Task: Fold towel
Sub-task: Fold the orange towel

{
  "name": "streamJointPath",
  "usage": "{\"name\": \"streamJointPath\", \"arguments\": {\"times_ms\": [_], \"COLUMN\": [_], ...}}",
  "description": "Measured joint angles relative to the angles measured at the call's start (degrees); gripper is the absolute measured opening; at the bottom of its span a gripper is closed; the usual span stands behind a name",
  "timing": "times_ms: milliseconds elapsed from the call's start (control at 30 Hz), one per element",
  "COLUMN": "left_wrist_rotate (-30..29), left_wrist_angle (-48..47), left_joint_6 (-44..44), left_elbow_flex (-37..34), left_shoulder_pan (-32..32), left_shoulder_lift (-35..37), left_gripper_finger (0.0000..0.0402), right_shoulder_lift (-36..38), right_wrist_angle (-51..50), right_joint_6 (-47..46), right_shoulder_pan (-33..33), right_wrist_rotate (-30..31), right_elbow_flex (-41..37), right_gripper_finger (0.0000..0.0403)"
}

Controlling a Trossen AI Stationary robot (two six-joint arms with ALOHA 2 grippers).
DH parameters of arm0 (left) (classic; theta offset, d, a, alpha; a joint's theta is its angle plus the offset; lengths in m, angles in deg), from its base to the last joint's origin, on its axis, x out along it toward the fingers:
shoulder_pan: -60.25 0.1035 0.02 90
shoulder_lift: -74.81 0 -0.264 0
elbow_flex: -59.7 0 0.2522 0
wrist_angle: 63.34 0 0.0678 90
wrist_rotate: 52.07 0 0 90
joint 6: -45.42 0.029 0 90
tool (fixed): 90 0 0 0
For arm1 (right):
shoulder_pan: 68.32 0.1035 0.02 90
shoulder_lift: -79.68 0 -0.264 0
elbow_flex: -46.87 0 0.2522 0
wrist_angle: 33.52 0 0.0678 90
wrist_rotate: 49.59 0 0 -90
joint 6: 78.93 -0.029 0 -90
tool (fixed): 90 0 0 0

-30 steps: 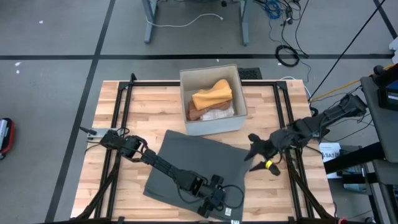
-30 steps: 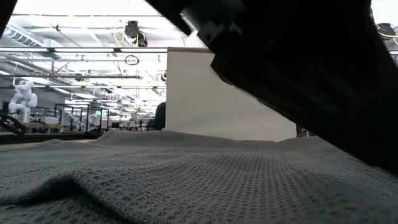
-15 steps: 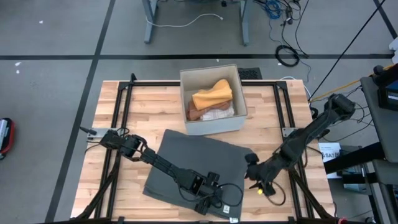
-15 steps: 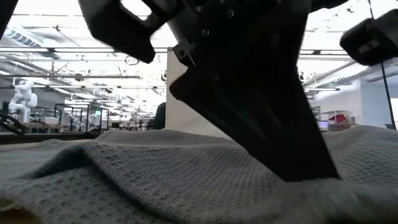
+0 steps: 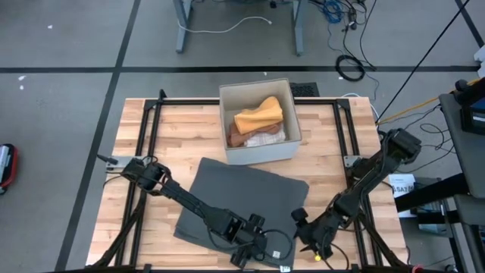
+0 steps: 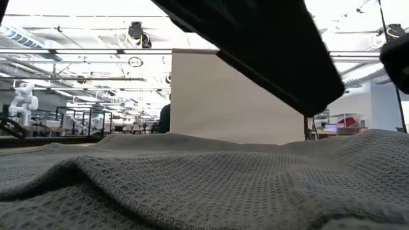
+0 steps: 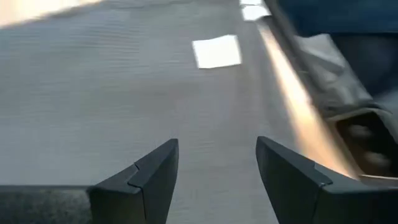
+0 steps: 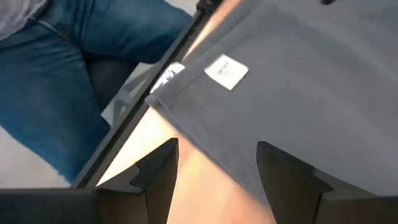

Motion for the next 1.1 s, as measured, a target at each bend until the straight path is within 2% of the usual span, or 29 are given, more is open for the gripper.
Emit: {"name": "streamJointPath", "arguments": {"times_ms": [133, 400, 633, 733, 833, 1033, 1100], "left_wrist_rotate": [1.5, 1.2, 0.5, 0.4, 0.4, -0.5, -0.7], "left_wrist_angle": [2.1, 4.6, 6.2, 7.0, 8.7, 12.8, 13.4], "left_joint_6": [-0.9, -1.0, -0.4, -0.3, -0.3, 0.1, 0.5], "left_elbow_flex": [0.0, 0.0, 0.0, 0.0, 0.0, 0.0, 0.0], "left_shoulder_pan": [-1.2, -1.7, -1.7, -1.7, -1.7, -2.5, -2.9], "left_shoulder_lift": [0.0, 0.0, 0.0, 0.0, -0.1, -0.1, -0.1], "left_gripper_finger": [0.0222, 0.0222, 0.0222, 0.0222, 0.0222, 0.0222, 0.0222], "right_shoulder_lift": [-2.9, -12.0, -16.6, -17.6, -17.8, -17.8, -17.8], "right_wrist_angle": [5.1, 15.5, 17.3, 16.4, 16.1, 15.5, 15.9], "right_joint_6": [3.3, 5.0, 6.0, 6.5, 6.6, 7.7, 8.1], "right_shoulder_pan": [1.8, 2.3, 2.3, 2.3, 2.2, 0.9, 0.4], "right_wrist_rotate": [2.5, 2.4, 3.2, 5.7, 7.1, 8.3, 8.2], "right_elbow_flex": [0.1, 0.0, 1.7, 2.5, 2.6, 2.6, 2.6], "right_gripper_finger": [0.0203, 0.0203, 0.0203, 0.0193, 0.016, 0.0028, 0.0011]}}
